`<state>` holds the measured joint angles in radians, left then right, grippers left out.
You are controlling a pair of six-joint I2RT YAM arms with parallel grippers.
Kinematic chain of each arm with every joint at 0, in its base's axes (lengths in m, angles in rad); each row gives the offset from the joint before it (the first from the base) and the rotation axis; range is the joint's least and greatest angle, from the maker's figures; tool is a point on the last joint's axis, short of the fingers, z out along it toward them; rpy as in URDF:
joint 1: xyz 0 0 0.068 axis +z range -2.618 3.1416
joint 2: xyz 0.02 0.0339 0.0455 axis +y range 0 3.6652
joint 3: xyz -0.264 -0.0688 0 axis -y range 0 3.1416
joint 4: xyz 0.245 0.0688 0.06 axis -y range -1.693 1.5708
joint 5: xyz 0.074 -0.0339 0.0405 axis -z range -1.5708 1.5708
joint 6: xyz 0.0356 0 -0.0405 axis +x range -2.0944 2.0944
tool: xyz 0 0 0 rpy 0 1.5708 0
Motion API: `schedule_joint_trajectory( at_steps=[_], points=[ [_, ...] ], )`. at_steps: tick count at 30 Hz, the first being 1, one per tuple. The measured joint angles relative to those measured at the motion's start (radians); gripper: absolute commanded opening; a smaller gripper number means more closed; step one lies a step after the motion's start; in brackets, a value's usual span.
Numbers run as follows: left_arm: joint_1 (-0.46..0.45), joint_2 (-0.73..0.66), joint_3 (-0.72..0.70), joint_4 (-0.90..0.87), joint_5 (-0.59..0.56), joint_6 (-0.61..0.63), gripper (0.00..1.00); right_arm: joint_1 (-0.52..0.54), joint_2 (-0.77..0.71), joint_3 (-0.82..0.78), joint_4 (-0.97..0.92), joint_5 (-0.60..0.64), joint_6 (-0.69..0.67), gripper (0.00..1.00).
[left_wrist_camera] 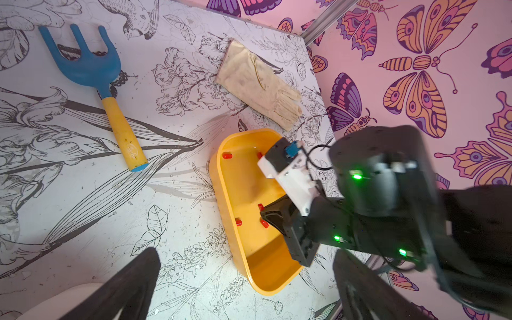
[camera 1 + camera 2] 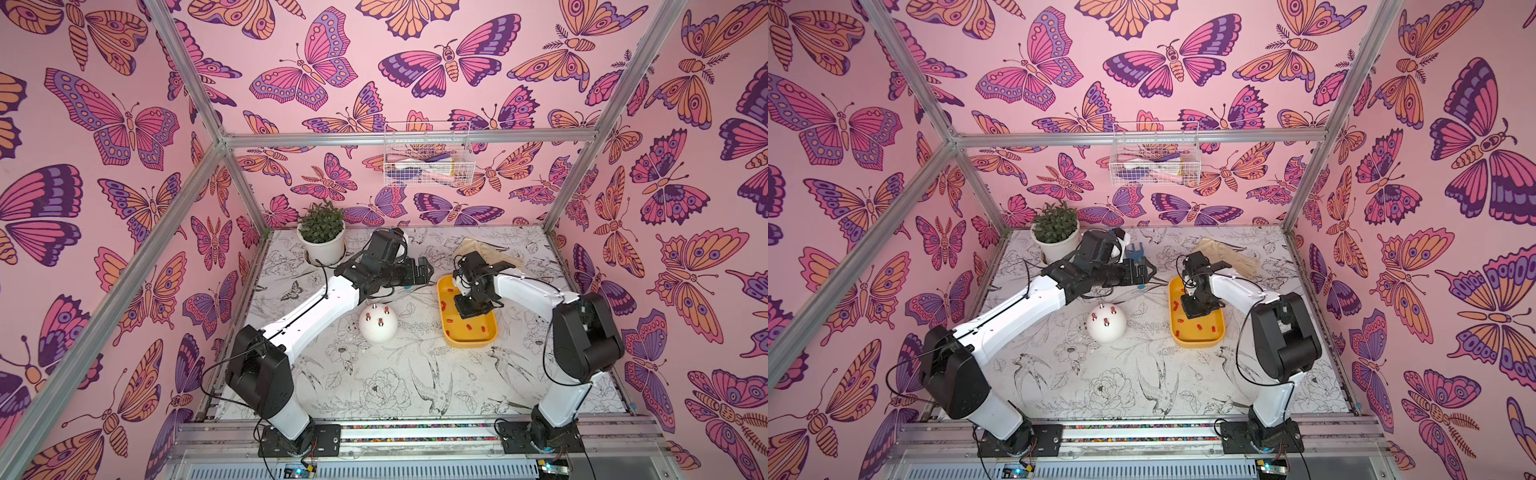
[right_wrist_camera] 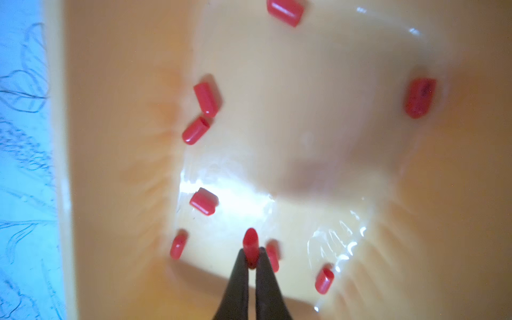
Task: Cover the protruding screws with screw protection sleeves
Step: Pick up the screw protection sleeve from the storage box.
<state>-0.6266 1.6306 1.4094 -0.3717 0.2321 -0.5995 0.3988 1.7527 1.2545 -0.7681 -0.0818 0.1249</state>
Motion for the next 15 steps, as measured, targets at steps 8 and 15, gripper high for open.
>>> schedule_joint_trajectory(
  at_steps=[8, 15],
  points=[
    [-0.002, 0.099, 0.030, -0.002, 0.031, -0.005, 1.00, 0.000, -0.163, -0.002, -0.035, -0.060, -0.021, 0.10],
    [-0.031, 0.172, 0.095, -0.002, 0.061, -0.004, 1.00, 0.000, -0.275, -0.002, -0.074, -0.118, -0.029, 0.10]
  ],
)
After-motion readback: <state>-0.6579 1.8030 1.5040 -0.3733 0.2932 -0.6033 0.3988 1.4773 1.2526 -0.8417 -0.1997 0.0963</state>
